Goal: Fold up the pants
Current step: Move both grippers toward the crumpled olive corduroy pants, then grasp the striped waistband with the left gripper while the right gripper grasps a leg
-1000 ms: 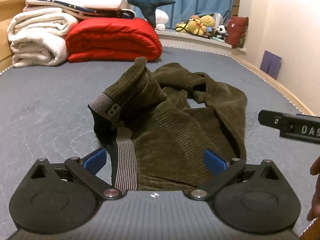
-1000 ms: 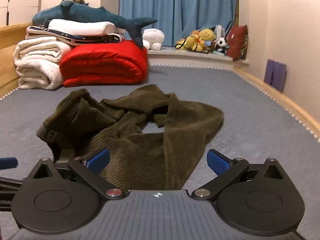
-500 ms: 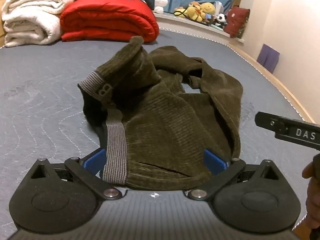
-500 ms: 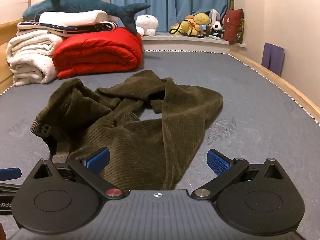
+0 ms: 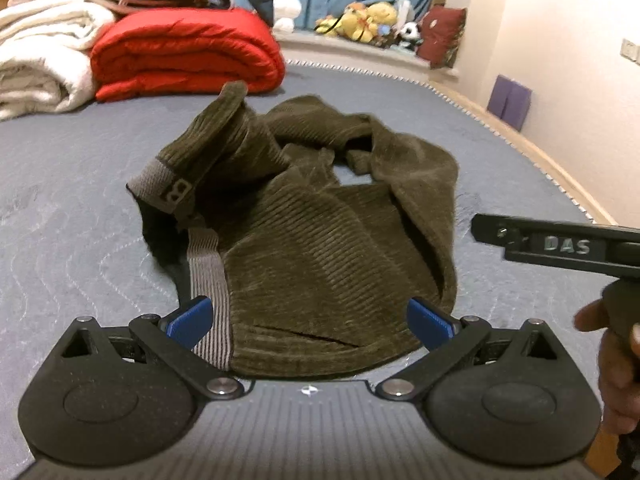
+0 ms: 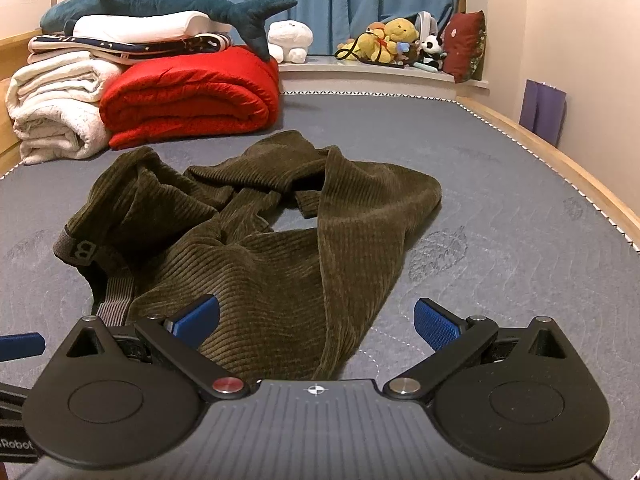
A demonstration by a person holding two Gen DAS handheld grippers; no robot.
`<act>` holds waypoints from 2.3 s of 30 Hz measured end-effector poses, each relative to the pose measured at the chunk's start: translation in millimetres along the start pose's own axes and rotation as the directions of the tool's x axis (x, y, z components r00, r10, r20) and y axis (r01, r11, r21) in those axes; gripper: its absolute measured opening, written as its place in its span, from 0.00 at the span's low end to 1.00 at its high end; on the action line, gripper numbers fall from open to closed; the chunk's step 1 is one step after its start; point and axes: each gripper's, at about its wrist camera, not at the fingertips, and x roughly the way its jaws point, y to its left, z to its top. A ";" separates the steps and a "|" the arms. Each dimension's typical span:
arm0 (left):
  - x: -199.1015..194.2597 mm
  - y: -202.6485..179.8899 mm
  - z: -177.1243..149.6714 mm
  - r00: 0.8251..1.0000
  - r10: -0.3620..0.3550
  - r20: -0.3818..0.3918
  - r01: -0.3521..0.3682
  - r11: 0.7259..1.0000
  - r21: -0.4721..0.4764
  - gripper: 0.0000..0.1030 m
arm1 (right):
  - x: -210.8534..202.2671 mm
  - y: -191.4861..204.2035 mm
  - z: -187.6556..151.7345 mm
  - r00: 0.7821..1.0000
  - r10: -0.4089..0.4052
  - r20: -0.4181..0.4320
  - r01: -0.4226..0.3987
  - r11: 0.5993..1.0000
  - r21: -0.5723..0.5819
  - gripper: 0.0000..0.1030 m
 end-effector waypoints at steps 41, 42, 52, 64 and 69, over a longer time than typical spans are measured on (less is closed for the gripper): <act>43.1 44.8 36.3 0.985 -0.109 -0.130 0.112 0.994 0.014 0.47 | 0.8 -6.1 8.9 0.997 0.024 0.079 -0.033 0.993 0.110 0.75; 47.3 49.5 36.8 0.981 -0.134 -0.139 0.134 0.991 -0.008 0.47 | 1.1 -5.2 8.2 0.996 0.023 0.084 -0.031 0.995 0.095 0.72; 70.9 109.1 54.8 0.986 -0.079 -0.144 0.056 0.986 -0.157 0.43 | 48.9 -20.4 6.8 0.999 -0.018 -0.028 0.022 0.991 0.129 0.52; 125.6 139.1 41.7 0.963 -0.047 -0.266 -0.037 0.952 -0.304 0.66 | 133.7 -34.9 -6.1 0.960 -0.010 -0.278 0.041 0.994 0.104 0.65; 140.8 128.6 36.9 0.964 -0.028 -0.263 -0.046 0.962 -0.270 0.71 | 149.0 -36.5 -12.9 0.948 -0.044 -0.317 0.079 0.992 0.097 0.65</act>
